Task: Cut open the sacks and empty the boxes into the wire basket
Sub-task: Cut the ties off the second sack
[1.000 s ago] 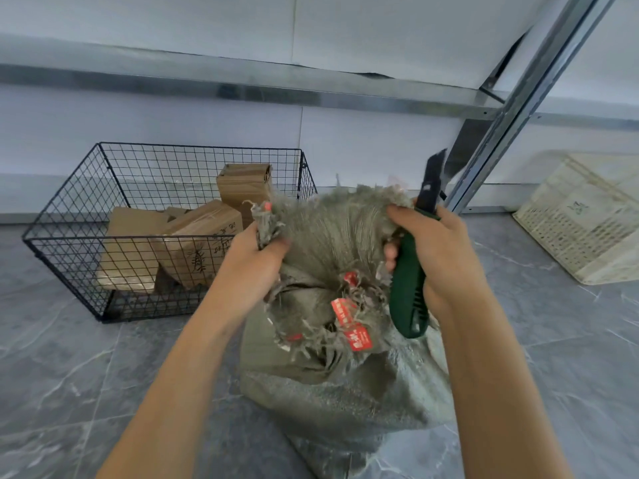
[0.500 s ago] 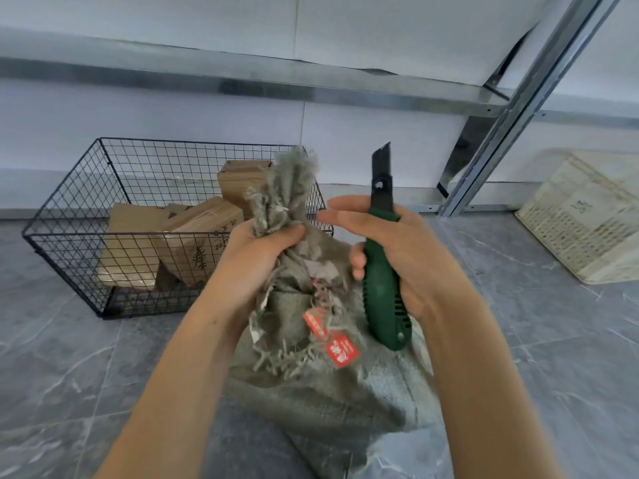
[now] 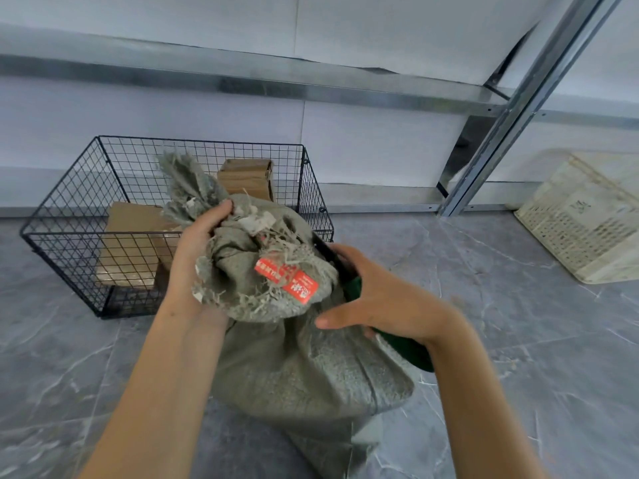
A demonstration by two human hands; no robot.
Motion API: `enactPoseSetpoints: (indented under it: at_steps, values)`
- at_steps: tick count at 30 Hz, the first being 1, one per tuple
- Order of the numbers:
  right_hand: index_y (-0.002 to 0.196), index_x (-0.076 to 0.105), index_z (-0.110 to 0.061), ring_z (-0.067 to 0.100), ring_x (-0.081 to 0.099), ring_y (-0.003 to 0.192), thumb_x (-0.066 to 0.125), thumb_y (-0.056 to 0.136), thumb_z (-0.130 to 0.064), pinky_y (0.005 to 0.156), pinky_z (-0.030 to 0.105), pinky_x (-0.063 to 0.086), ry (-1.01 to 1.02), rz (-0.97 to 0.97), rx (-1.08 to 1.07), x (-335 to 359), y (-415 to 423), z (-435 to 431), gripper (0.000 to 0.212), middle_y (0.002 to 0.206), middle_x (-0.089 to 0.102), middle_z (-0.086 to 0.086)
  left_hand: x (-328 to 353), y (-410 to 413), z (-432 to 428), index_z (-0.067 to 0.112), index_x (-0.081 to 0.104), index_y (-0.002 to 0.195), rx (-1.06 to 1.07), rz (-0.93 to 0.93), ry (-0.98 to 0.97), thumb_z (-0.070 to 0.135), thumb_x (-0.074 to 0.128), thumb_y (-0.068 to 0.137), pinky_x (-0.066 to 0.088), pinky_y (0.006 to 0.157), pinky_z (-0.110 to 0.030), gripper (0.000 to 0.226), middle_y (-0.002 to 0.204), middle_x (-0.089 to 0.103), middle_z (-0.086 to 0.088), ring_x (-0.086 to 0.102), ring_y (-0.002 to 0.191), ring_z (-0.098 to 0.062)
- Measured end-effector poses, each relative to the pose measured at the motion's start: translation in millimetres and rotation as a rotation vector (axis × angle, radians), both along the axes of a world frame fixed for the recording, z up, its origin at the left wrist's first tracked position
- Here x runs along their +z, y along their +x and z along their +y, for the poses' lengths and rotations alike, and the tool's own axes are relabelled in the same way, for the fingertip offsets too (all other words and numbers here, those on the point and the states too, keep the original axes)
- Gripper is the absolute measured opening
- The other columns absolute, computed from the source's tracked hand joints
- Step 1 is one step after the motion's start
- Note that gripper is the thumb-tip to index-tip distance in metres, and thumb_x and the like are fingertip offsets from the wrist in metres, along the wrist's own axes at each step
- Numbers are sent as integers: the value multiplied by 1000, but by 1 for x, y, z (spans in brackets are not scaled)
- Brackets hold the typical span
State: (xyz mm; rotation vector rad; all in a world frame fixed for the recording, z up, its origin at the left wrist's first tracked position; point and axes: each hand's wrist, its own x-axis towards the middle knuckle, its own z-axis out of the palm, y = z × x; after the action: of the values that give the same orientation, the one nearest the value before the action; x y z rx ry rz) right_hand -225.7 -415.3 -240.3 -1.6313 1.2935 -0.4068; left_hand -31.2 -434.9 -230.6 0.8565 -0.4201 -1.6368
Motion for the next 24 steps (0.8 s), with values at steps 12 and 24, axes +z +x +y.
enactPoseSetpoints:
  at_steps: [12,24]
  values:
    - [115,56,-5,-14,61,72,61,81,17,63,3,44,-148,-465,-106,-34,53,1,40,79,67,-28,1,-32,2,7,78,72,80,129,-28,21,48,97,59,67,-28,42,81,75,-9,73,76,-18]
    - [94,54,1,28,52,58,45,92,12,67,35,54,-73,-239,-434,-42,46,-6,13,74,53,16,15,-15,5,20,59,120,63,-262,-200,51,36,96,53,87,-40,46,110,70,-1,68,99,-15]
